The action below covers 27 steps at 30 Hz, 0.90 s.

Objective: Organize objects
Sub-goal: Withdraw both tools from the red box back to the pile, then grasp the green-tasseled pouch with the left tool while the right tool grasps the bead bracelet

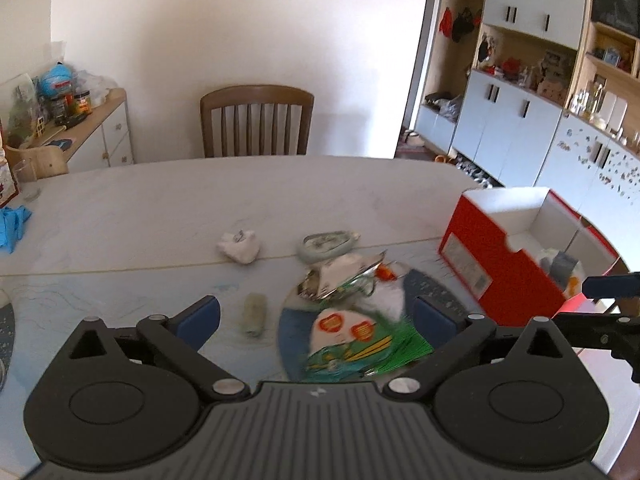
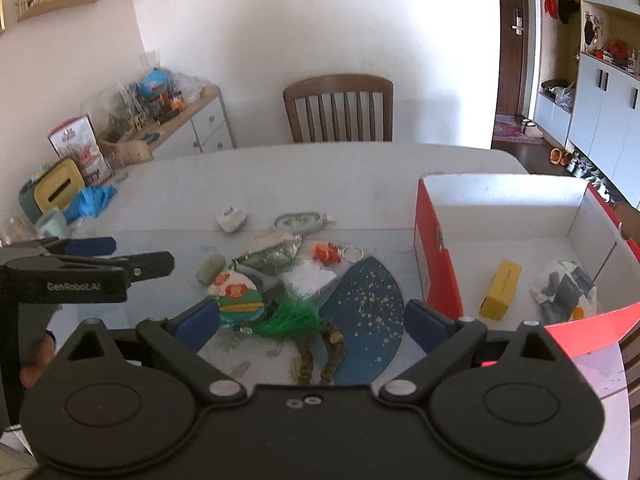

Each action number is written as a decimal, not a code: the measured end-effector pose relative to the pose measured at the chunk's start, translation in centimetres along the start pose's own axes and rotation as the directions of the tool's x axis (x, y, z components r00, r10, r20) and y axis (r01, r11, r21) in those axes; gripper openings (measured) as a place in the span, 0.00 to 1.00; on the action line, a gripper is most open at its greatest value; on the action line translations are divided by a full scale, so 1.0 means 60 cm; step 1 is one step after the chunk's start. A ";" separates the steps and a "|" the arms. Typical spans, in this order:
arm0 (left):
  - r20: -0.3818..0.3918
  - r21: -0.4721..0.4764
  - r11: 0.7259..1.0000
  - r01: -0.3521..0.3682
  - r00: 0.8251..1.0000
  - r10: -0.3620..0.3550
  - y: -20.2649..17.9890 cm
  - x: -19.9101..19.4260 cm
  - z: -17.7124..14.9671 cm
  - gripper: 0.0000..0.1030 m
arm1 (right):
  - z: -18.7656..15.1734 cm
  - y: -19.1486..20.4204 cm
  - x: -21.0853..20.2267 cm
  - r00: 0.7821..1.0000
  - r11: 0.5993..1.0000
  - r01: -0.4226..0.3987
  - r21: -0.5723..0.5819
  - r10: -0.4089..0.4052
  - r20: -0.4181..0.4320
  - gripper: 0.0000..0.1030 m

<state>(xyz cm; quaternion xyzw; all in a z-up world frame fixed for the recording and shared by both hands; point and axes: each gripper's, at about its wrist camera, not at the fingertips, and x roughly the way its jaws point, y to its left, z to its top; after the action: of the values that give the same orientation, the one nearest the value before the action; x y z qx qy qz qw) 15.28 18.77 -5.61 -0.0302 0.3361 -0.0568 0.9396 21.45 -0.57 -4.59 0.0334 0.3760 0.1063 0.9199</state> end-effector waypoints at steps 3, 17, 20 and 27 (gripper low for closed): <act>-0.003 0.038 0.999 0.000 1.000 0.000 0.002 0.014 -0.013 1.00 | -0.009 -0.001 0.028 0.999 1.000 0.015 -0.009 -0.015 -0.036 0.91; -0.100 0.088 0.995 0.056 0.994 -0.048 -0.019 0.118 -0.051 1.00 | -0.052 0.000 0.149 0.976 0.997 0.049 -0.056 -0.060 -0.211 0.74; -0.127 0.094 0.994 0.048 0.991 -0.036 -0.025 0.139 -0.054 1.00 | -0.055 -0.004 0.165 0.971 0.998 0.050 -0.050 -0.060 -0.232 0.72; -0.141 0.092 0.995 0.030 0.990 -0.017 -0.033 0.161 -0.060 1.00 | -0.061 -0.003 0.198 0.966 0.998 0.024 -0.053 -0.037 -0.257 0.65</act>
<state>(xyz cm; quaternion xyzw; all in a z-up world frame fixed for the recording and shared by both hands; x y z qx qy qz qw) 20.23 15.51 -14.30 0.0142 0.3979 -0.0856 0.9133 27.16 1.80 -15.37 -0.0095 0.4903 0.1050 0.8651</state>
